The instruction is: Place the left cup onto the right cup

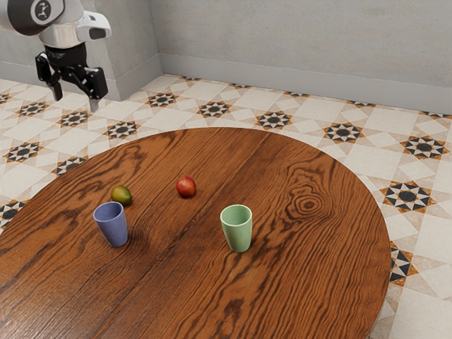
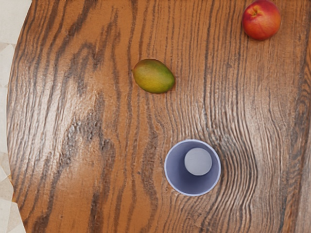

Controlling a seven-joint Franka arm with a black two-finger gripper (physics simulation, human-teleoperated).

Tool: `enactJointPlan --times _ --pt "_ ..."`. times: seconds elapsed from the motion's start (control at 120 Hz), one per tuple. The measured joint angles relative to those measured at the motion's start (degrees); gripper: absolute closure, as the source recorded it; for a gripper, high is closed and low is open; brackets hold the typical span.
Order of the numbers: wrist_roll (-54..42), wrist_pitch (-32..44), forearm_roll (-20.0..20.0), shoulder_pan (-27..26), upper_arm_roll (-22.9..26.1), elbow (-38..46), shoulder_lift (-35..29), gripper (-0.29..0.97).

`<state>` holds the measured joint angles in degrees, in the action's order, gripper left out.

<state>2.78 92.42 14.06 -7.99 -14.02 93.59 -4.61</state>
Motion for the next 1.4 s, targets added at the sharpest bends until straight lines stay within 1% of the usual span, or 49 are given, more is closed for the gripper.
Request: enactJointPlan --times 0.133,0.208,0.333,0.417,0.508,0.667,0.842,0.992,1.4 --pt "-0.3 0.3 0.0 0.4 0.1 0.5 0.1 0.0" --pt "-0.5 0.4 -0.3 1.5 0.8 1.0 0.1 0.0" --pt "-0.7 0.6 -1.7 2.2 1.2 4.0 1.5 0.0" --pt "-0.9 1.5 -3.8 2.8 1.2 6.8 3.4 0.0" --pt "-1.0 4.0 -5.4 3.5 1.3 11.0 4.8 0.0" --pt "-1.1 10.6 -6.8 4.6 1.2 16.9 8.0 0.0" --pt "-1.0 17.2 -9.3 5.7 1.2 18.0 14.2 0.0" --pt "-0.8 22.9 -11.4 5.7 1.3 21.5 16.2 0.0" --pt "-0.4 31.7 -12.4 5.7 1.3 22.4 20.6 0.0"
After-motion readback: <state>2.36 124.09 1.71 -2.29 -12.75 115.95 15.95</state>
